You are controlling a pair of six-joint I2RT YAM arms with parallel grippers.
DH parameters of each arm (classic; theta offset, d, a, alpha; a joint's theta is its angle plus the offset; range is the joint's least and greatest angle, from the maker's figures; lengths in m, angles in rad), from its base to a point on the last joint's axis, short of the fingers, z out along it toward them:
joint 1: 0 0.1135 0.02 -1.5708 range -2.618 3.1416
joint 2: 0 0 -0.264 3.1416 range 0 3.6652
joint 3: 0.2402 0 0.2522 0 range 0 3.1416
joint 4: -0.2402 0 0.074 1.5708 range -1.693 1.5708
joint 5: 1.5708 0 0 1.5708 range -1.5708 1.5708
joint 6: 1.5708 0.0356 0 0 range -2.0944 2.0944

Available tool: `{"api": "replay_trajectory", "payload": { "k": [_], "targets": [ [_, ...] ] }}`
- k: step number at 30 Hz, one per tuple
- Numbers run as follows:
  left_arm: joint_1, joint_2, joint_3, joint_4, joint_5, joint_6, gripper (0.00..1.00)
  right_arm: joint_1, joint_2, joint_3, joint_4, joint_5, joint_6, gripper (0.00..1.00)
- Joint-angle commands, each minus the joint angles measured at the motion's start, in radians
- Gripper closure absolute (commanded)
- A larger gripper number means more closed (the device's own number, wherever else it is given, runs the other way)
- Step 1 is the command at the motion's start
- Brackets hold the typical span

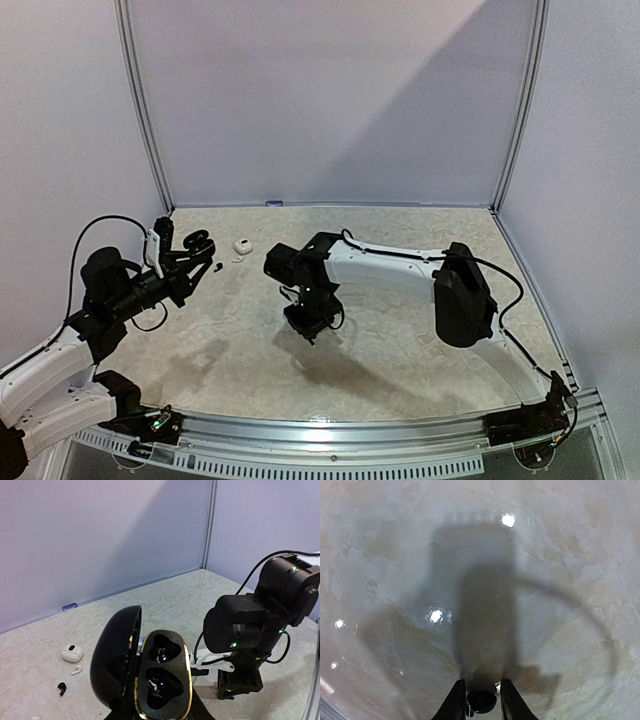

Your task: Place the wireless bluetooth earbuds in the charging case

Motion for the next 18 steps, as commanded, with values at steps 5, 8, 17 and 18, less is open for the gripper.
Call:
{"api": "replay_trajectory", "payload": {
  "k": [5, 8, 17, 18],
  "targets": [
    [0.013, -0.005, -0.015, 0.015, 0.014, 0.000, 1.00, 0.015, 0.032, 0.015, -0.037, 0.003, 0.004, 0.75],
    [0.013, -0.003, -0.015, 0.017, 0.016, 0.000, 1.00, 0.017, 0.026, 0.015, -0.061, 0.032, 0.007, 0.73],
    [0.013, 0.000, -0.015, 0.019, 0.020, -0.003, 1.00, 0.018, 0.028, 0.015, -0.074, 0.055, 0.032, 0.72],
    [0.012, 0.000, -0.015, 0.019, 0.021, -0.003, 1.00, 0.018, 0.028, 0.015, -0.074, 0.055, 0.031, 0.73]
  ]
}}
